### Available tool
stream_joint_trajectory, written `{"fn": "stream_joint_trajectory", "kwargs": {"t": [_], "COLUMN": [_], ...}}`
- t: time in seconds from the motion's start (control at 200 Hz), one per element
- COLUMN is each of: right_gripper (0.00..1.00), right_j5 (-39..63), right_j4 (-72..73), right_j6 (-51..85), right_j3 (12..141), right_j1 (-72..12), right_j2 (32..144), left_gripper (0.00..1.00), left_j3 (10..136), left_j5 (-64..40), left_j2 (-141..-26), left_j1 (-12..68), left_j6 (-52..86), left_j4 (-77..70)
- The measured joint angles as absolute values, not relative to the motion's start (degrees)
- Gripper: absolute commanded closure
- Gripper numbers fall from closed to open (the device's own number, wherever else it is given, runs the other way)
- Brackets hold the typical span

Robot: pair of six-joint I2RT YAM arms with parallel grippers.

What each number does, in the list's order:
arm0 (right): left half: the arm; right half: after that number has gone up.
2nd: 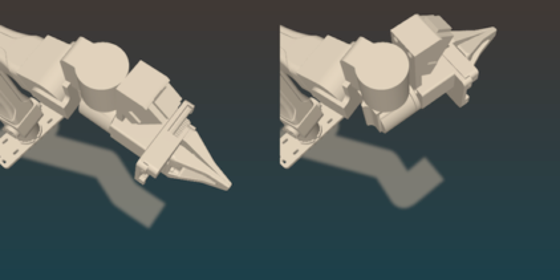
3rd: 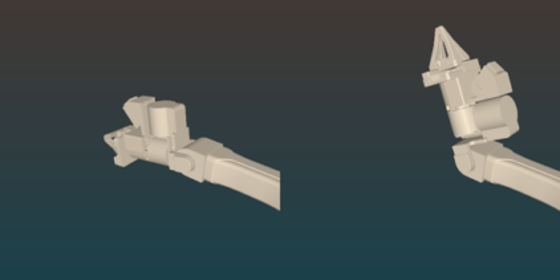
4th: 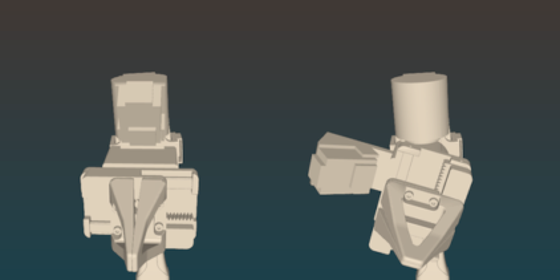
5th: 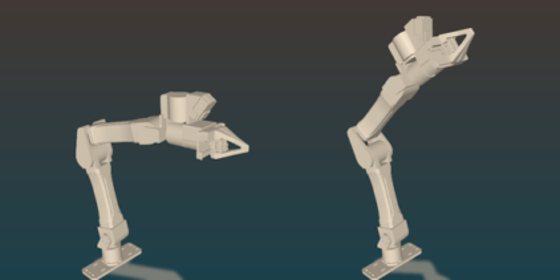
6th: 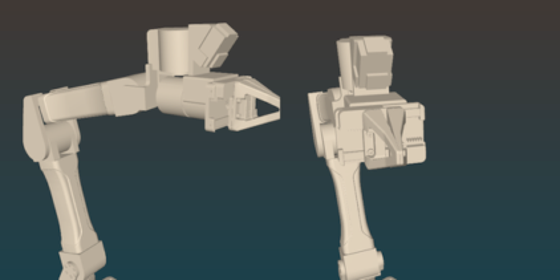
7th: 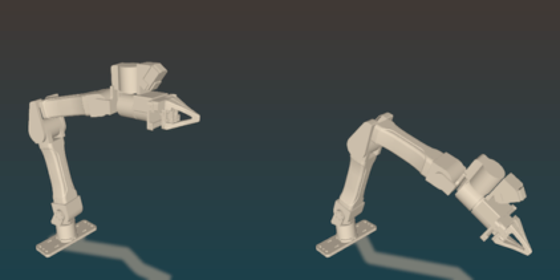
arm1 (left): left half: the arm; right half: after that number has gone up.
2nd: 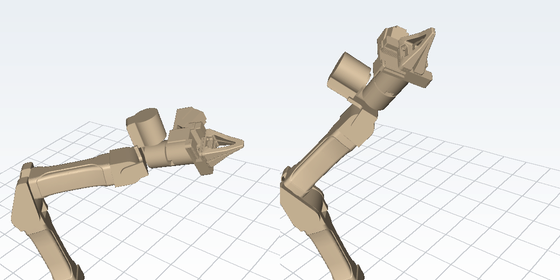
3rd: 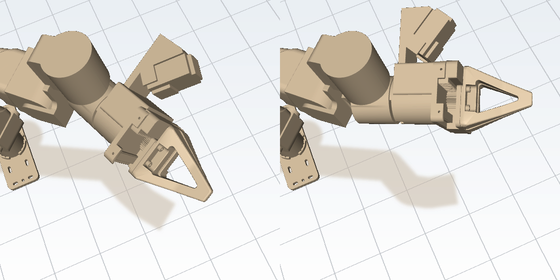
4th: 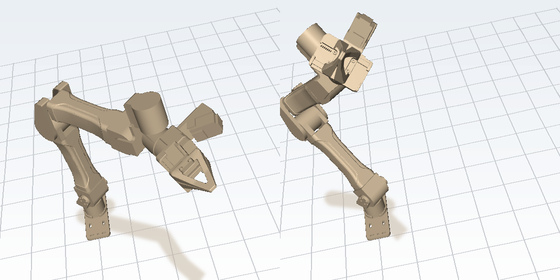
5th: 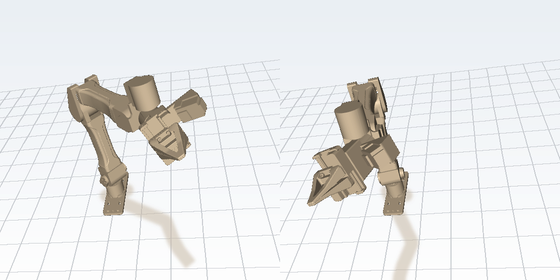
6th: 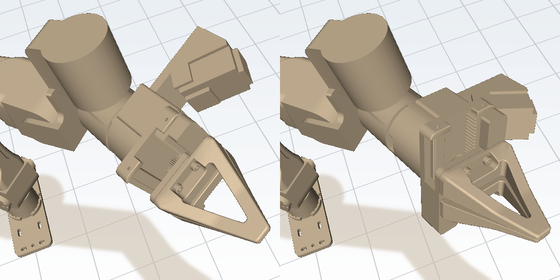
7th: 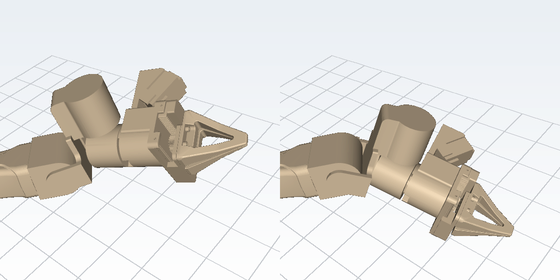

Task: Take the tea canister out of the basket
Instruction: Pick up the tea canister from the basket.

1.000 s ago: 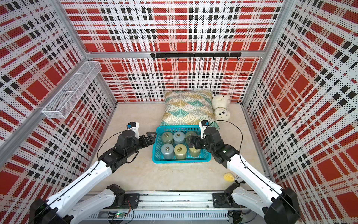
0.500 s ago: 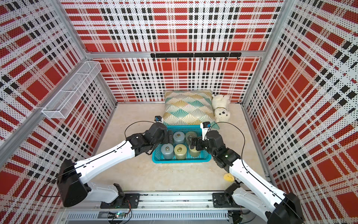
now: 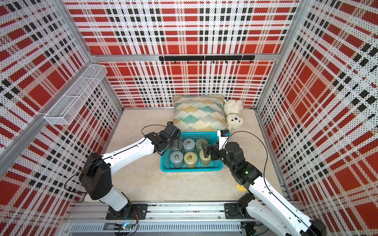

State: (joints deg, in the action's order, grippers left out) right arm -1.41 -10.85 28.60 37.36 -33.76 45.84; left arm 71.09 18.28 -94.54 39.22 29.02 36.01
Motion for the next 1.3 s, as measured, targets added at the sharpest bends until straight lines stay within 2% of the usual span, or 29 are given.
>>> {"fn": "stream_joint_trajectory", "kwargs": {"t": [0.431,0.511,1.087,1.162,1.298], "right_gripper": [0.0,0.0,0.0,0.0,0.0], "right_j5": [-0.23,-0.05,0.64,0.73,0.93], "right_j4": [-10.74,-10.72,-10.04,-9.91,-9.89], "right_j6": [29.45,29.47,29.63,29.63,29.63], "right_j3": [37.36,37.36,37.1,37.1,37.1], "right_j1": [-33.76,-33.76,-33.76,-33.76,-33.76], "right_j2": [48.69,49.23,50.09,50.09,50.11], "left_gripper": [0.12,0.08,0.06,0.02,0.01], "left_j3": [71.53,71.94,75.61,76.12,76.97], "left_j5": [13.98,13.63,12.58,12.38,12.05], "left_j2": [-97.84,-98.76,-104.88,-105.78,-106.98], "left_j1": [39.03,39.11,38.89,38.85,38.81], "left_j6": [24.8,23.99,20.32,20.08,19.66], "left_j4": [36.45,36.51,37.32,36.95,36.27]}}
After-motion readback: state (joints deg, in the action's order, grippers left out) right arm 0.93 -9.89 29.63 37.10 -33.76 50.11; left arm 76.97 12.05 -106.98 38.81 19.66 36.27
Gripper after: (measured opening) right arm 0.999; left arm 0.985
